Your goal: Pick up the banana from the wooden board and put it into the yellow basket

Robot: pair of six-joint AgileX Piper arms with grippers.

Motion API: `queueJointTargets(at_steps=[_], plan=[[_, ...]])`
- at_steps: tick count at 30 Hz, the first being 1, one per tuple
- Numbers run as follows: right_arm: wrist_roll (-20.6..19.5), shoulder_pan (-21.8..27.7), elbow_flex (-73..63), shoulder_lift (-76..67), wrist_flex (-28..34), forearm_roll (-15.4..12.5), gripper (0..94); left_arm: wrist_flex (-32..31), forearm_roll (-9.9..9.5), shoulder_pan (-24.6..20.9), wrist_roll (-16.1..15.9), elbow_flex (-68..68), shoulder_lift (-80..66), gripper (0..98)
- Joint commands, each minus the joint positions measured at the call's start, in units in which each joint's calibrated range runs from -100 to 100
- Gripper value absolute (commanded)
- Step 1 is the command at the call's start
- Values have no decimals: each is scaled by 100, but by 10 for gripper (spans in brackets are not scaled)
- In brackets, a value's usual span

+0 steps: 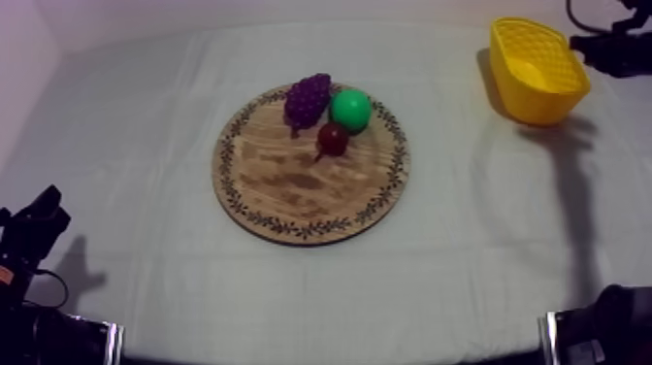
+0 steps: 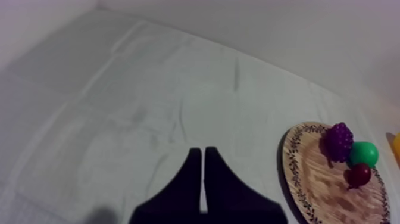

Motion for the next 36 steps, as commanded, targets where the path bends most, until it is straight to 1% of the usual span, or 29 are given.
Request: queueJointTargets(at_steps=[1, 3, 5, 9, 13, 19, 22, 26, 29, 32, 36], plan=[[551, -77, 1520, -1344, -105, -199, 3, 2, -1, -3, 2, 3, -3, 1], [666, -173, 2123, -1981, -132, -269, 3, 2, -1, -3, 2, 3, -3, 1], [655, -285, 2676, -2604, -84, -217, 3, 2, -1, -3, 2, 3, -3, 1], [276, -527, 3521, -3718, 240, 248, 3, 2, -1, -3, 2, 3, -3, 1], [29, -691, 4065, -4705, 563, 490, 2, 2, -1, -3, 0, 3, -3, 1], [-563, -969, 4748, -6261, 1009, 1031, 2, 2, -1, -3, 2, 3, -3, 1], [-791, -1021, 5036, -6922, 1240, 1233, 2, 2, -1, -3, 2, 3, -3, 1], [-1052, -1056, 5465, -7495, 1387, 1488, 2, 2, -1, -3, 2, 3, -3, 1], [-1184, -1052, 5608, -7799, 1544, 1590, 2, 2, -1, -3, 2, 3, -3, 1], [-1252, -984, 5658, -8057, 1641, 1607, 2, 2, -1, -3, 2, 3, -3, 1], [-1167, -919, 5682, -8314, 1768, 1514, 2, 2, -1, -3, 2, 3, -3, 1]])
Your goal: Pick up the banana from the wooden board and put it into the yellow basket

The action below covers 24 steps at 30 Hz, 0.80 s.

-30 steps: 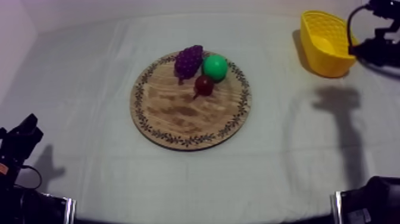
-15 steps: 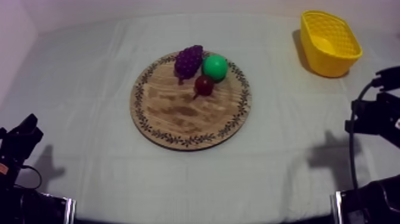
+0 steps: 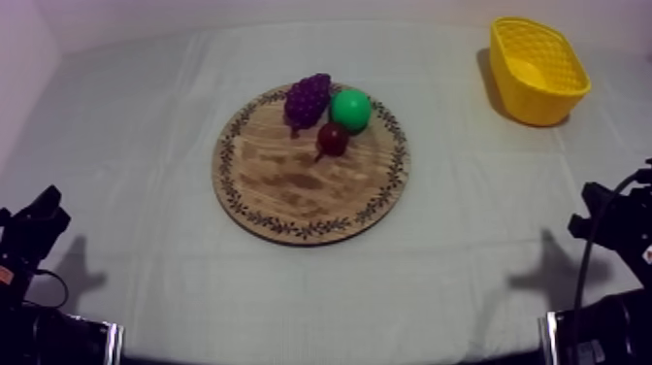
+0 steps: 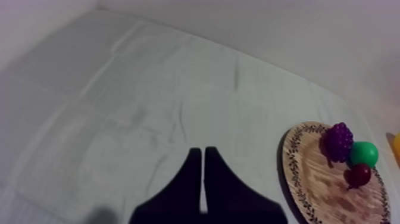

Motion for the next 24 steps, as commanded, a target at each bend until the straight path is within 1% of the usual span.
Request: queueJointTargets(at_steps=[1, 7, 13, 16, 24], plan=[[100, 27, -7, -117, 101, -66, 2, 2, -1, -3, 2, 3, -3, 1], [210, 115, -38, -365, 301, -103, 2, 2, -1, -3, 2, 3, -3, 1], [746, 178, 5, -434, 162, -141, 3, 2, -1, -3, 3, 3, -3, 1], [911, 188, 12, -440, 135, -148, 3, 2, -1, -3, 4, 3, -3, 1], [973, 193, 15, -443, 122, -152, 3, 2, -1, -3, 5, 3, -3, 1]])
